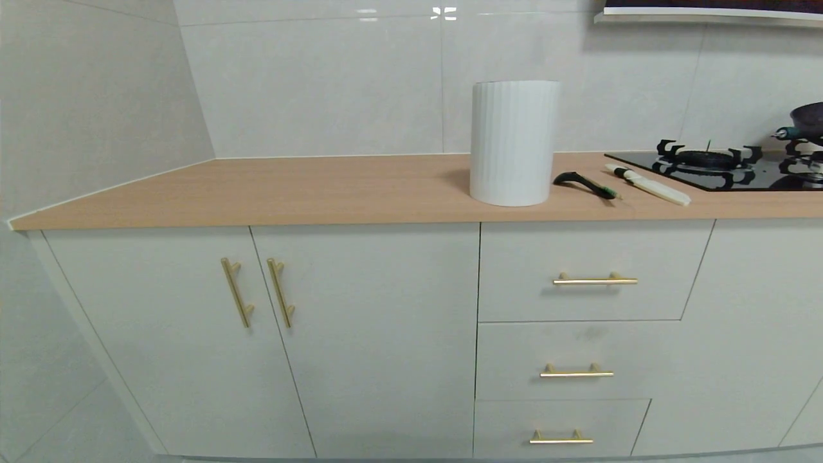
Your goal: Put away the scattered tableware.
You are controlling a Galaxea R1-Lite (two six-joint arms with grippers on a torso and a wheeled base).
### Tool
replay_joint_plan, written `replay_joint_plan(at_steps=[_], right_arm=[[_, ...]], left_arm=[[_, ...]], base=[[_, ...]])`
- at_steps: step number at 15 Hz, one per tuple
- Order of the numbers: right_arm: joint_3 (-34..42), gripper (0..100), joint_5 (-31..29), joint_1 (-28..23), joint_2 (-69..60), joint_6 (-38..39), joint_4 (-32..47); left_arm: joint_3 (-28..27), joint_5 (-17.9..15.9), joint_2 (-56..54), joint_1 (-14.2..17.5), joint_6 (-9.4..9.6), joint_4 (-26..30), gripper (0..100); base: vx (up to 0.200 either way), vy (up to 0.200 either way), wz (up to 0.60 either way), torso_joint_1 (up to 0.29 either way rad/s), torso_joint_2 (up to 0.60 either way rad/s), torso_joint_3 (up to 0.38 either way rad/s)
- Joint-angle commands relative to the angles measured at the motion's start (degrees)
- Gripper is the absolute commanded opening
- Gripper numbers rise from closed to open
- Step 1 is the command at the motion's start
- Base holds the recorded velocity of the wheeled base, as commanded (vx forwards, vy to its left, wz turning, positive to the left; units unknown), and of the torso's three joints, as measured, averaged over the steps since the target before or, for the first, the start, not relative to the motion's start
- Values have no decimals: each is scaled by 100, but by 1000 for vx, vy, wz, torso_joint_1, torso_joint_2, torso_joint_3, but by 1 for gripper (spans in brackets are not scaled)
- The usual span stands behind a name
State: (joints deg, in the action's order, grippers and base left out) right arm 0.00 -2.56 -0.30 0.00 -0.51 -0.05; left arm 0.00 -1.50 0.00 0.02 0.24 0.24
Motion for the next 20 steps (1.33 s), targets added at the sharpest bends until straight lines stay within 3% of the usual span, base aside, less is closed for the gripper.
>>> replay_joint_plan(at_steps=[1, 7, 9, 10, 13, 15, 17, 20], right_arm=[[0, 100, 1, 4, 18, -10, -4], [-53, 100, 19, 4, 9, -37, -21], [-765, 100, 282, 57, 114, 174, -4], [-1134, 100, 581, 180, 563, 315, 163], [-1143, 100, 1091, 479, 2118, 280, 189], [-1424, 100, 1152, 505, 3647, 289, 58], [-1731, 100, 1267, 496, 5194, 306, -250], [-2180, 100, 1258, 531, 7761, 280, -1454]], left_arm=[[0, 1, 0, -2, 2, 2, 100], [0, 1, 0, 6, 11, 2, 100], [0, 1, 0, 6, 11, 2, 100], [0, 1, 0, 6, 11, 2, 100], [0, 1, 0, 6, 11, 2, 100], [0, 1, 0, 6, 11, 2, 100], [0, 1, 0, 6, 11, 2, 100], [0, 1, 0, 6, 11, 2, 100]], base=[[0, 0, 0, 0, 0, 0], [0, 0, 0, 0, 0, 0], [0, 0, 0, 0, 0, 0], [0, 0, 0, 0, 0, 0], [0, 0, 0, 0, 0, 0], [0, 0, 0, 0, 0, 0], [0, 0, 0, 0, 0, 0], [0, 0, 0, 0, 0, 0]])
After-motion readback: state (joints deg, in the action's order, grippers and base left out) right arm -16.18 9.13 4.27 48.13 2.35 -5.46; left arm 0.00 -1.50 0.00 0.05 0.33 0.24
